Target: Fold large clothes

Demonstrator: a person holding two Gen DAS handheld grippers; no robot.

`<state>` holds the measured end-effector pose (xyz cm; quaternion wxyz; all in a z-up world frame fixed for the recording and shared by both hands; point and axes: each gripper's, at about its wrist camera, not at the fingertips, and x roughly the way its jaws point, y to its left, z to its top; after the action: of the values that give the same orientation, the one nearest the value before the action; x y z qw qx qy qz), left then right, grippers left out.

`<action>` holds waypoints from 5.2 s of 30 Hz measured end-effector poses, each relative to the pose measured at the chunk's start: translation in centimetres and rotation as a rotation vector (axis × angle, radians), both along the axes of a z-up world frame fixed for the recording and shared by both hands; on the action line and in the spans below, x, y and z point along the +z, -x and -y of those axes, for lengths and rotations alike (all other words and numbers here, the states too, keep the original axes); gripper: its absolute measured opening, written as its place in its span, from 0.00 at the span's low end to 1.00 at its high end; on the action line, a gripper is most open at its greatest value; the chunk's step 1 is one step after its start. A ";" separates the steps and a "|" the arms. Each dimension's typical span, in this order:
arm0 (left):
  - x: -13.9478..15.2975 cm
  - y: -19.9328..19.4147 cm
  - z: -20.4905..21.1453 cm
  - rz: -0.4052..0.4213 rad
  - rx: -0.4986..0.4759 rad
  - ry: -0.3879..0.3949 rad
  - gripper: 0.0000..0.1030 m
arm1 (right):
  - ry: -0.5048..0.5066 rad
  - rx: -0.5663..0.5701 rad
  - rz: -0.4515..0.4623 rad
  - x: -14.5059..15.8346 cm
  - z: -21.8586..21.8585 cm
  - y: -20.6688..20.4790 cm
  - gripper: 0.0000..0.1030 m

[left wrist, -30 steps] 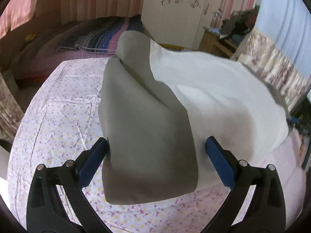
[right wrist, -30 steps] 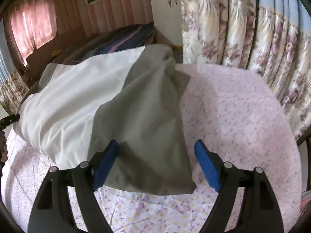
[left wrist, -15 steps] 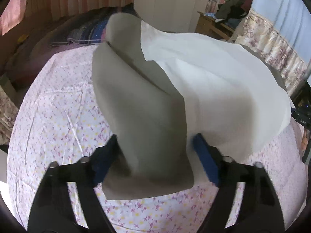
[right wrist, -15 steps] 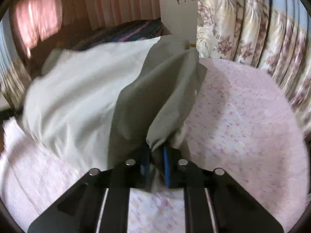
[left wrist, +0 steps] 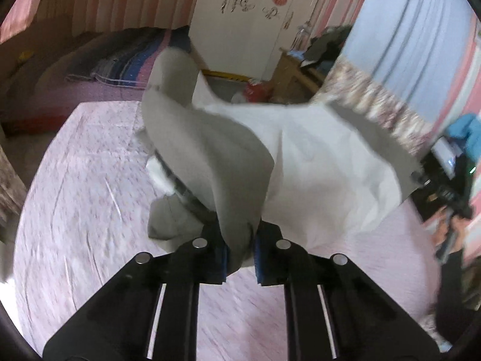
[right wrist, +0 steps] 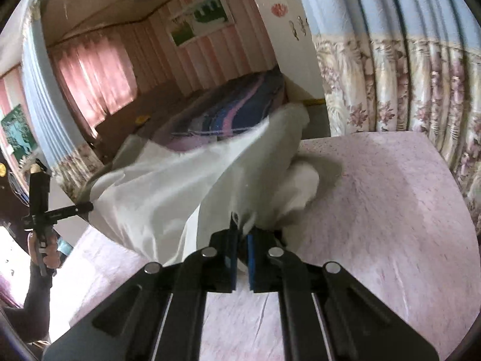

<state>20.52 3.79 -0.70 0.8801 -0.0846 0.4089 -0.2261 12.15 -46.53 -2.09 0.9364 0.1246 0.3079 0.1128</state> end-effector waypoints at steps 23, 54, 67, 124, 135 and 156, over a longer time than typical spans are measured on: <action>-4.7 7.4 -1.5 0.037 0.193 -0.302 0.95 | 0.222 -0.265 -0.180 -5.0 2.4 7.0 0.30; -10.7 2.1 7.1 -0.058 0.199 -0.321 0.97 | 0.397 0.001 -0.112 -10.8 -6.8 -0.9 0.26; -11.2 1.8 6.3 -0.062 0.144 -0.305 0.97 | 0.328 0.022 -0.142 -11.0 -6.2 -1.5 0.21; -8.1 6.4 5.7 -0.009 0.071 -0.392 0.97 | 0.457 0.173 -0.073 -8.4 -12.2 2.8 0.74; -12.4 5.2 0.3 -0.148 0.124 -0.228 0.97 | 0.399 0.022 -0.144 -10.5 -3.6 2.4 0.74; -3.7 6.4 9.4 -0.029 0.148 -0.230 0.97 | 0.035 -0.271 -0.055 -6.1 3.4 4.7 0.98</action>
<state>14.12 -5.65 -4.39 0.8923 -0.0161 0.4373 -0.1110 7.49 -49.96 -8.15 0.9364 0.1516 0.3157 -0.0236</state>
